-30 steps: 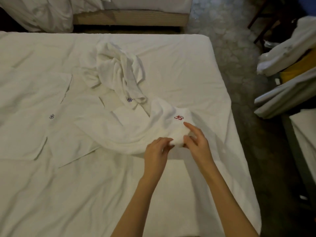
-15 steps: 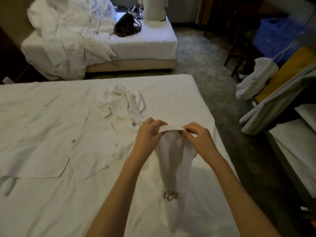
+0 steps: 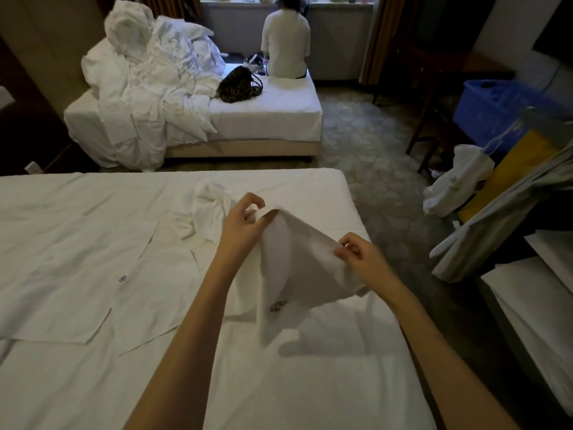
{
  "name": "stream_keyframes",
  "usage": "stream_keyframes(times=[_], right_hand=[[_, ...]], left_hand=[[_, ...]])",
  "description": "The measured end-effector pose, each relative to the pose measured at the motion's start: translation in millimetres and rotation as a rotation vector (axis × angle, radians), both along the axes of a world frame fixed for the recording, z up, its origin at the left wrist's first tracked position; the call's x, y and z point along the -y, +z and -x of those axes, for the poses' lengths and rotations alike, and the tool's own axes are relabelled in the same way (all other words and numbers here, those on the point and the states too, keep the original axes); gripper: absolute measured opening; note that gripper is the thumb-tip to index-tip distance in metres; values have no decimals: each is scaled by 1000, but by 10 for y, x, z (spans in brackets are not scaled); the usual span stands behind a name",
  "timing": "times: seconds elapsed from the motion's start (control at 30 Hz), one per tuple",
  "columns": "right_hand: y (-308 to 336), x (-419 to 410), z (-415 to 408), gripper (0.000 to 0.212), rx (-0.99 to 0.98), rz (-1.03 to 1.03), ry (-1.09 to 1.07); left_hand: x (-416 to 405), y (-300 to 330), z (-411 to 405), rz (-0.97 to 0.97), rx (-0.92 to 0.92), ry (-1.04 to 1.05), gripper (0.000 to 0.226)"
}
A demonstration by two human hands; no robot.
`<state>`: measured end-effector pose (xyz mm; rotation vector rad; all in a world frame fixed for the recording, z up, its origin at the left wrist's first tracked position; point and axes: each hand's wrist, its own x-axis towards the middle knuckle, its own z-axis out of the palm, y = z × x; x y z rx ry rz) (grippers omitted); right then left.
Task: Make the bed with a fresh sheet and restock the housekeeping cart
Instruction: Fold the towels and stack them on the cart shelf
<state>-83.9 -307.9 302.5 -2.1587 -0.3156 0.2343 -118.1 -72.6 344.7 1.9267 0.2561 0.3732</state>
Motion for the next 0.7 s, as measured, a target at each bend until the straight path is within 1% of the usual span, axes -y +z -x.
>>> stream_keyframes(times=[0.07, 0.13, 0.17, 0.2, 0.23, 0.27, 0.3, 0.37, 0.4, 0.5, 0.57, 0.7], right_hand=[[77, 42, -65, 17, 51, -71, -34], [213, -21, -95, 10, 67, -204, -39], [299, -101, -91, 15, 64, -249, -14], [387, -208, -81, 26, 63, -269, 19], [458, -324, -79, 37, 57, -265, 47], [507, -426, -91, 40, 56, -234, 59], [539, -509, -110, 35, 61, -194, 68], [593, -601, -131, 15, 64, -112, 83], [608, -622, -130, 11, 61, -72, 101], [635, -713, -78, 21, 101, 86, 154], [653, -784, -14, 19, 142, 130, 139], [729, -793, 113, 13, 79, -32, 52]], left_hand=[[23, 0, -52, -21, 1, 24, 12], [75, 0, -105, -46, -2, -23, 6], [126, -8, -125, -88, -10, -73, 4], [184, -19, -141, -155, -17, -119, 6], [238, -33, -149, -215, -24, -147, 9], [277, -33, -143, -230, -32, -156, 12], [291, -26, -129, -192, -37, -155, 11], [230, -33, -93, -50, -39, -164, 4], [186, -32, -64, -15, -34, -159, 7], [63, -18, -25, -25, 4, -138, 15], [0, -47, -21, -86, 41, -119, 15], [-111, -213, 31, -310, 189, 66, 4]])
